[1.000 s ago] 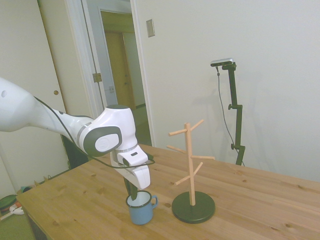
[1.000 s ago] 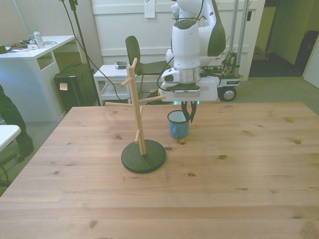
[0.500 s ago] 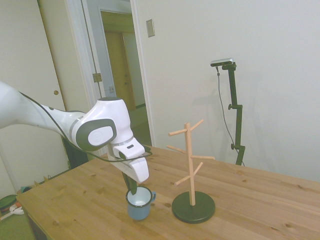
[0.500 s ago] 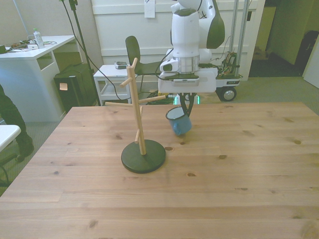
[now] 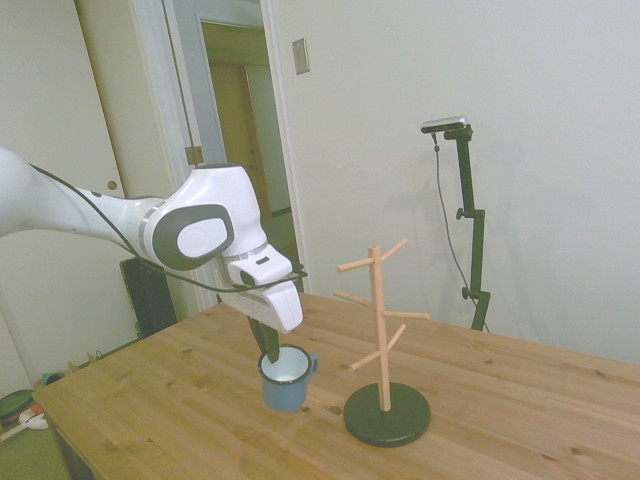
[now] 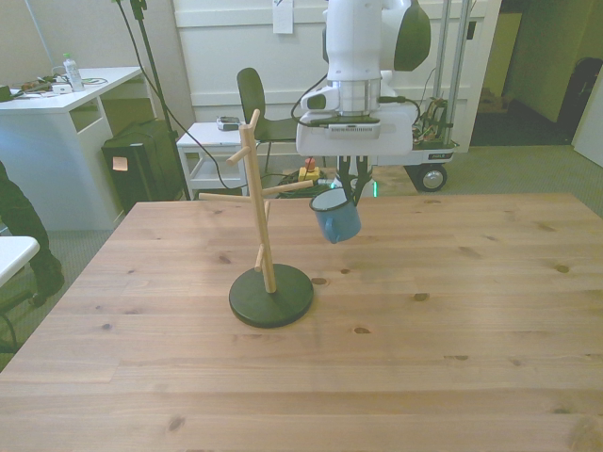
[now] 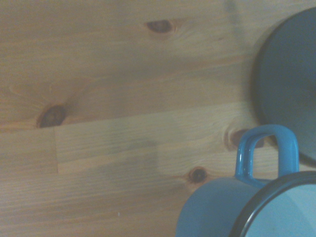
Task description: Hang the mug
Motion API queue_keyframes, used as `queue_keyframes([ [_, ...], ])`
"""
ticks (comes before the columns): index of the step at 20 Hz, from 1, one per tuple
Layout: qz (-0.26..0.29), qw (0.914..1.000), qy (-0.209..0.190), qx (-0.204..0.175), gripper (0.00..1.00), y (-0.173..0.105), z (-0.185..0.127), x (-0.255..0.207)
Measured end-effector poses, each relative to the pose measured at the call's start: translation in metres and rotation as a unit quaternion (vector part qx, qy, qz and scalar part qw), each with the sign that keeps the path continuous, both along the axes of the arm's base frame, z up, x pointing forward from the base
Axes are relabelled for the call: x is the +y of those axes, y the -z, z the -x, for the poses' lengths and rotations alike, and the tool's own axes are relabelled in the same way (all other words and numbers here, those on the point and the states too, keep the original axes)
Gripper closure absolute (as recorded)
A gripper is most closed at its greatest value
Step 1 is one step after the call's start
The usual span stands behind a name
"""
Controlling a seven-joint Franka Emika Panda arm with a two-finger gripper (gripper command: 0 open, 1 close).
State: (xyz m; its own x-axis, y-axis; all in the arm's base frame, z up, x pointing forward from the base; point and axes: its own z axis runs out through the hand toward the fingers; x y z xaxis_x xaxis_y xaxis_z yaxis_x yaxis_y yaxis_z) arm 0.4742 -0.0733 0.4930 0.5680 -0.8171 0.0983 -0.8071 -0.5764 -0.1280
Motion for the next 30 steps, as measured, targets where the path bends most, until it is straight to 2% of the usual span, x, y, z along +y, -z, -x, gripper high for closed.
queue_keyframes([
  [6, 0.009, 0.9997, -0.006, -0.022, 1.00, -0.052, -0.010, 0.002],
  [13, 0.013, 0.9992, -0.014, -0.034, 1.00, -0.092, -0.023, 0.009],
  [24, 0.012, 0.9993, -0.012, -0.033, 1.00, -0.105, -0.043, 0.005],
  [30, 0.007, 0.9996, -0.004, -0.027, 1.00, -0.098, -0.049, -0.004],
])
